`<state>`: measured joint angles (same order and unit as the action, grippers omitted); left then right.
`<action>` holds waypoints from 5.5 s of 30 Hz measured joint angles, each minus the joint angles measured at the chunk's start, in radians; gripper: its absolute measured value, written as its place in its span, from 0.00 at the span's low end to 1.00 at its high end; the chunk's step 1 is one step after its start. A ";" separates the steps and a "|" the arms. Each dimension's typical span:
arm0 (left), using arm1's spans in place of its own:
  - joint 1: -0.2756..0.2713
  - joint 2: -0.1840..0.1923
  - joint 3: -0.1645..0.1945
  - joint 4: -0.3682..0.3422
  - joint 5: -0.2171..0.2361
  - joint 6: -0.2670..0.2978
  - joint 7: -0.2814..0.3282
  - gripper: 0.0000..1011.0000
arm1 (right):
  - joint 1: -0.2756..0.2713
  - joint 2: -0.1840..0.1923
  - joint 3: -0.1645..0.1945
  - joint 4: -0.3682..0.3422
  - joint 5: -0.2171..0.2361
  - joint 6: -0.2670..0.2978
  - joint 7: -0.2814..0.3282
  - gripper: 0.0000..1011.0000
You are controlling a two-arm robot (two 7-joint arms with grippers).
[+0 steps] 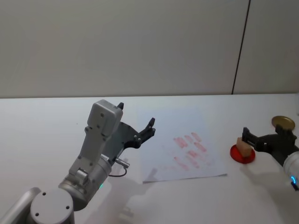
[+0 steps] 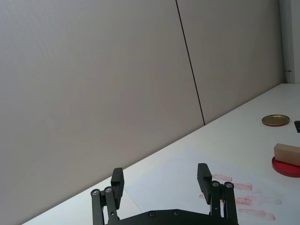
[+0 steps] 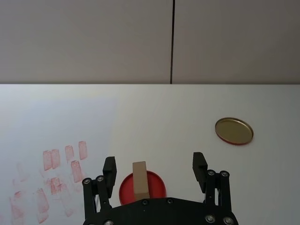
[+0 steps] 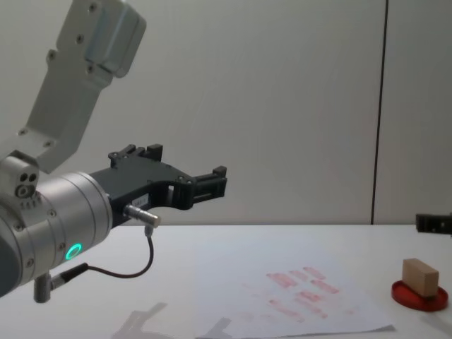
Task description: Use the one hand to pick up the stamp and affix it onto the A4 paper.
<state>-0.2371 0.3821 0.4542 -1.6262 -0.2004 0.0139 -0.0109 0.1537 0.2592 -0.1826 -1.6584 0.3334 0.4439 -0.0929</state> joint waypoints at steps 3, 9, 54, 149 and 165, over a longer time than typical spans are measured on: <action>0.000 0.000 0.000 0.000 0.000 0.000 0.000 0.98 | 0.020 -0.008 -0.001 0.029 -0.003 0.015 0.007 0.99; 0.000 0.000 0.000 0.000 0.000 0.000 0.000 0.98 | 0.067 -0.026 -0.006 0.098 -0.019 0.039 0.035 0.99; 0.000 0.000 0.000 0.000 0.000 0.000 0.000 0.98 | 0.160 -0.073 -0.031 0.238 -0.098 0.141 0.110 0.22; 0.000 0.000 0.000 0.000 0.000 0.000 0.000 0.98 | 0.495 -0.215 -0.080 0.759 -0.231 -0.068 0.322 0.22; 0.000 0.000 0.000 0.000 0.000 0.000 0.000 0.98 | 0.545 -0.235 -0.090 0.868 -0.248 -0.109 0.339 0.22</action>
<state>-0.2371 0.3821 0.4543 -1.6262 -0.2004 0.0139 -0.0109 0.6990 0.0238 -0.2729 -0.7903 0.0858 0.3344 0.2458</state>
